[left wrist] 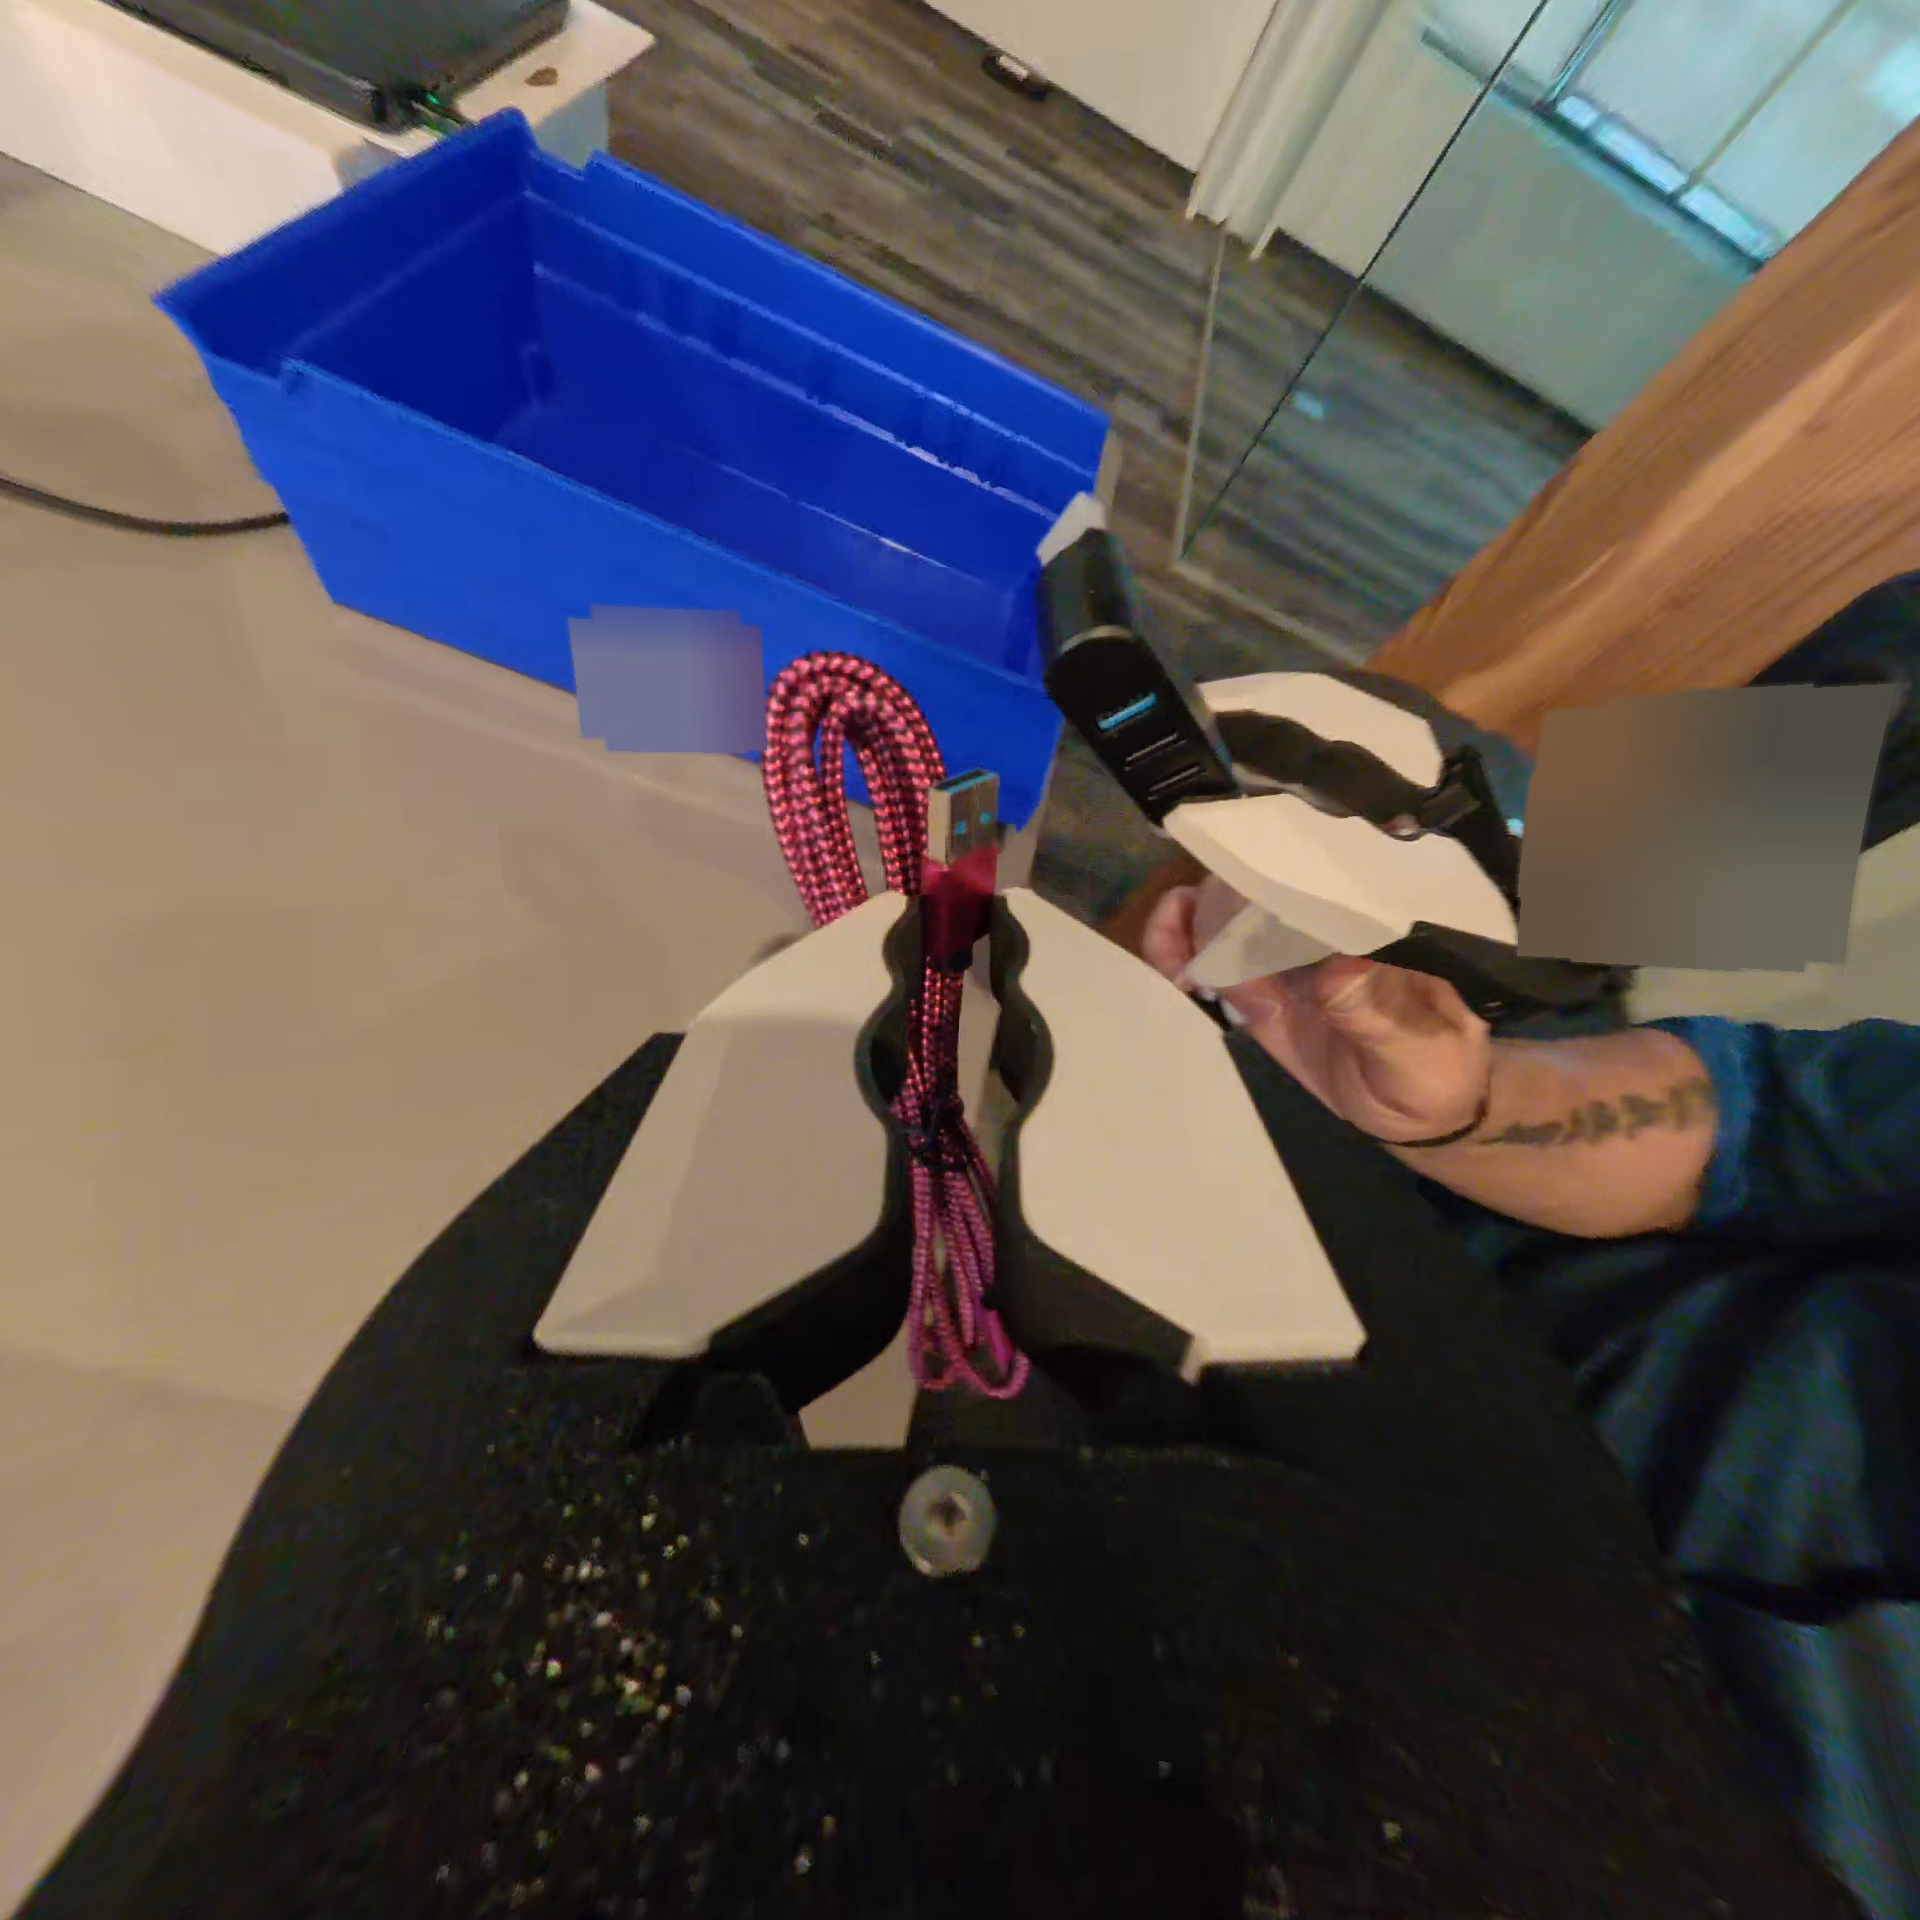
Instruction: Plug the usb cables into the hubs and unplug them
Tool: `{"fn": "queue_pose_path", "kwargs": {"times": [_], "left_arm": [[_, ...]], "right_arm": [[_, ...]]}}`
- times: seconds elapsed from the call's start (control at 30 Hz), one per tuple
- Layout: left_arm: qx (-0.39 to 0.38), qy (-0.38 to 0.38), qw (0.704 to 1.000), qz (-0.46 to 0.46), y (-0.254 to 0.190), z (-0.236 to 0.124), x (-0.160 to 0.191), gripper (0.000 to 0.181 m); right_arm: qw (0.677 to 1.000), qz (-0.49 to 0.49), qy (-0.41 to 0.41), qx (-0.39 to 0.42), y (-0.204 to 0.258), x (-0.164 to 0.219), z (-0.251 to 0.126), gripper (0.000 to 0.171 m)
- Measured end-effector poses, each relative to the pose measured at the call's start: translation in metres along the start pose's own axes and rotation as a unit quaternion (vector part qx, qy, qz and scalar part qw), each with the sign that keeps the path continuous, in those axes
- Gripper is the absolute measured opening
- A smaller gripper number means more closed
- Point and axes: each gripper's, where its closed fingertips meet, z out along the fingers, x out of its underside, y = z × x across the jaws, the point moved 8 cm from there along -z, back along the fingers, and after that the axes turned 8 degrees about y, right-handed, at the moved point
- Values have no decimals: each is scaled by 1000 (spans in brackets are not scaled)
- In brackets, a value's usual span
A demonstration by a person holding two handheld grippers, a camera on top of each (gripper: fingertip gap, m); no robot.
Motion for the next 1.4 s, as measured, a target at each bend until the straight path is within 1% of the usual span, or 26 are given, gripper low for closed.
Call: {"fn": "queue_pose_path", "kwargs": {"times": [0.1, 0.23, 0.4, 0.93, 1.03, 1.2, 1.3, 1.4], "left_arm": [[61, -13, 997, -39, 5, -1, 4, 11], [154, -41, 983, -95, 10, -3, 7, 11], [149, -40, 982, -109, 18, -1, 12, 11], [140, -42, 984, -105, 15, 5, 12, 10], [118, -37, 987, -98, 16, 6, 12, 10], [-20, 11, 999, -25, 18, 9, 13, 11], [-100, 44, 993, 35, 13, 11, 11, 10], [-178, 72, 977, 94, 8, 12, 9, 10]], "right_arm": [[1000, -1, -1, -8, 1, 1, 1, 20], [1000, -8, -5, -17, 4, 0, 0, 20], [1000, -6, -6, -22, 3, -1, 0, 20], [998, 34, -5, -46, -1, 0, 0, 20], [999, 30, -3, -45, 0, 1, 0, 20], [1000, 6, 6, -29, 1, 2, 1, 20], [999, -23, 18, -12, 4, 4, 3, 20], [998, -55, 30, 2, 9, 6, 5, 20]]}}
